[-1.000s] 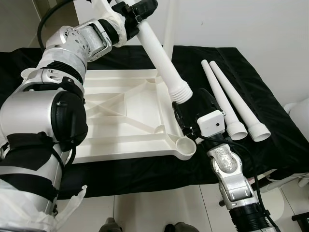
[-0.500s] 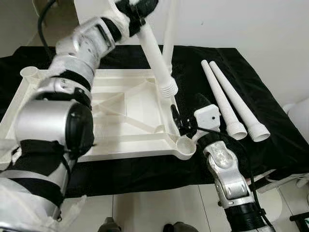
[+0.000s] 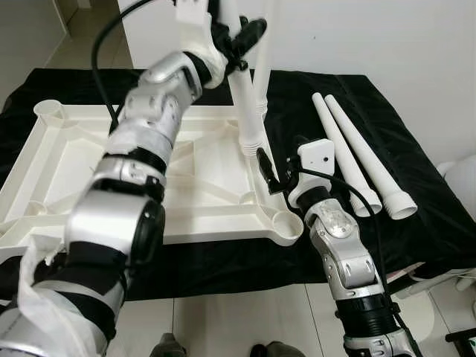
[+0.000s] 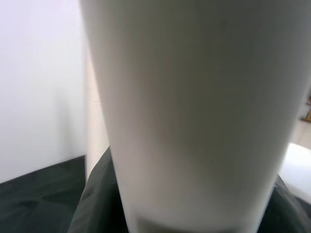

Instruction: Building children table

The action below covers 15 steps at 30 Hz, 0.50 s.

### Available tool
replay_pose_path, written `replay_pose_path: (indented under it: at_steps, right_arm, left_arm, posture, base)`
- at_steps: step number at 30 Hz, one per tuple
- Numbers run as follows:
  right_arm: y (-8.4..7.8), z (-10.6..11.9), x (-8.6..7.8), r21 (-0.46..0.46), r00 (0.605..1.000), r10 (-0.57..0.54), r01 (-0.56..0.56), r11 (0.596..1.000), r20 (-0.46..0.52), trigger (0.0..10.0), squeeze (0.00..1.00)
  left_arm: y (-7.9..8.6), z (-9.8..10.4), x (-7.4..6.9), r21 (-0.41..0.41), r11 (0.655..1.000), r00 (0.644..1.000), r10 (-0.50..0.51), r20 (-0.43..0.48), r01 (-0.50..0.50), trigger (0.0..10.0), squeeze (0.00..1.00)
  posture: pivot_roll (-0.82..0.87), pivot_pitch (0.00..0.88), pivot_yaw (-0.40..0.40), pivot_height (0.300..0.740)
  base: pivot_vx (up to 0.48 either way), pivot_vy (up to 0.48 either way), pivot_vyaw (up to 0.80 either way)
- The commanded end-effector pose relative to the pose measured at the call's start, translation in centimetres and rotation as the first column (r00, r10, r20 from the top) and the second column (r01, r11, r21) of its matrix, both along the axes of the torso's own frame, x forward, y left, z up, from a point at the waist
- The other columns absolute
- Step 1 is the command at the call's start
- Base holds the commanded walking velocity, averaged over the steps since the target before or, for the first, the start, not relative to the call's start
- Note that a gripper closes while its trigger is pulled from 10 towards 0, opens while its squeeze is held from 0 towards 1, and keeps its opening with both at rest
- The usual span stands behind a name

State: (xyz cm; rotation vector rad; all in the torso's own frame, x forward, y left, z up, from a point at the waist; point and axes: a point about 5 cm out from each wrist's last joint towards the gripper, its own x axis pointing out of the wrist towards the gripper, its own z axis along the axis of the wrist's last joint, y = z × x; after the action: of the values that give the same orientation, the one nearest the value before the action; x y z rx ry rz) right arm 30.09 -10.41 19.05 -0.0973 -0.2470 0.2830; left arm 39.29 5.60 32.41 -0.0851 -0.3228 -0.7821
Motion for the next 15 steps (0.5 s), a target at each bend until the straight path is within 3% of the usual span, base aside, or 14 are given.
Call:
replay_pose_path:
  at_steps: [1, 15]
  right_arm:
    - [-0.3, 0.3, 0.3, -0.005, 1.0, -0.023, 0.023, 1.0, 0.001, 10.0, 0.0]
    - [-0.9, 0.9, 2.5, -0.095, 0.995, -0.102, 0.1, 0.99, -0.006, 10.0, 0.0]
  left_arm:
    - [-0.6, 0.7, -0.4, 0.019, 1.0, 0.999, 0.002, 0.043, -0.003, 10.0, 0.0]
    - [-4.0, 1.4, -3.3, 0.013, 0.998, 0.992, -0.061, 0.111, 0.06, 10.0, 0.0]
  posture:
    - [0.01, 0.0, -0.049, 0.74]
    - [0.02, 0.0, -0.047, 0.74]
  base:
    - [0.0, 0.0, 0.0]
    - [0.0, 0.0, 0.0]
